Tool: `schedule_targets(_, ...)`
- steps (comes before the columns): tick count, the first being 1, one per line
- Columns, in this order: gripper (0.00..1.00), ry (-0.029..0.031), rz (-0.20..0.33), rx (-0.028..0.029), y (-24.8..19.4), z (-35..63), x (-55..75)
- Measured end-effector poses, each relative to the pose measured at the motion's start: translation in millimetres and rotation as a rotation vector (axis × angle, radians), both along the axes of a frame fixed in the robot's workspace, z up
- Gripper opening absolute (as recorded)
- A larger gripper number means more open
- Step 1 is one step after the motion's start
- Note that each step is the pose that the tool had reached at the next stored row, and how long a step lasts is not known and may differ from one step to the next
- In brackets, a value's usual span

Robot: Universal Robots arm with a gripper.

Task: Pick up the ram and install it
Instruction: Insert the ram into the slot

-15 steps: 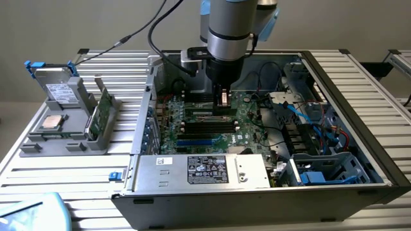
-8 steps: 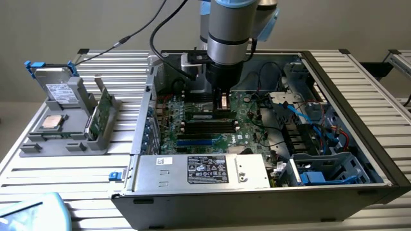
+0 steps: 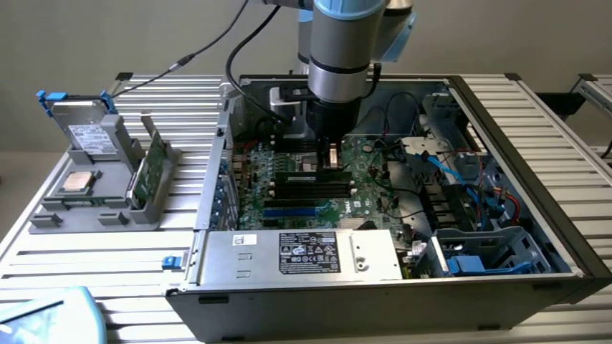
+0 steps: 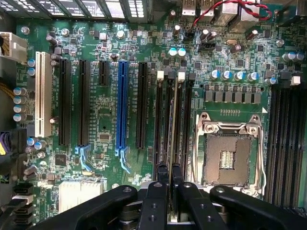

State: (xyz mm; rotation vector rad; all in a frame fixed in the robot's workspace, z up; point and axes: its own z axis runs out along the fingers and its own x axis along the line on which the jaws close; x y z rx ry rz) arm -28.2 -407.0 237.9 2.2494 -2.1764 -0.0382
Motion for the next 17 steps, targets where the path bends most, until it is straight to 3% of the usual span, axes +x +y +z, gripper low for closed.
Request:
schedule_targets(3,0.14,0.0004,0.0,-0.0009,0.0,-0.5,0.0)
schedule_targets(7,0.14,0.0005,0.0,-0.0196,0.0,-3.5,0.0)
schedule_targets(11,0.14,0.0006,0.001,-0.0269,0.0,-4.2,0.0)
schedule_targets(14,0.14,0.0006,0.001,-0.0388,0.1,-6.3,0.0)
schedule_targets(17,0.14,0.0006,0.001,-0.0439,0.1,-7.0,0.0)
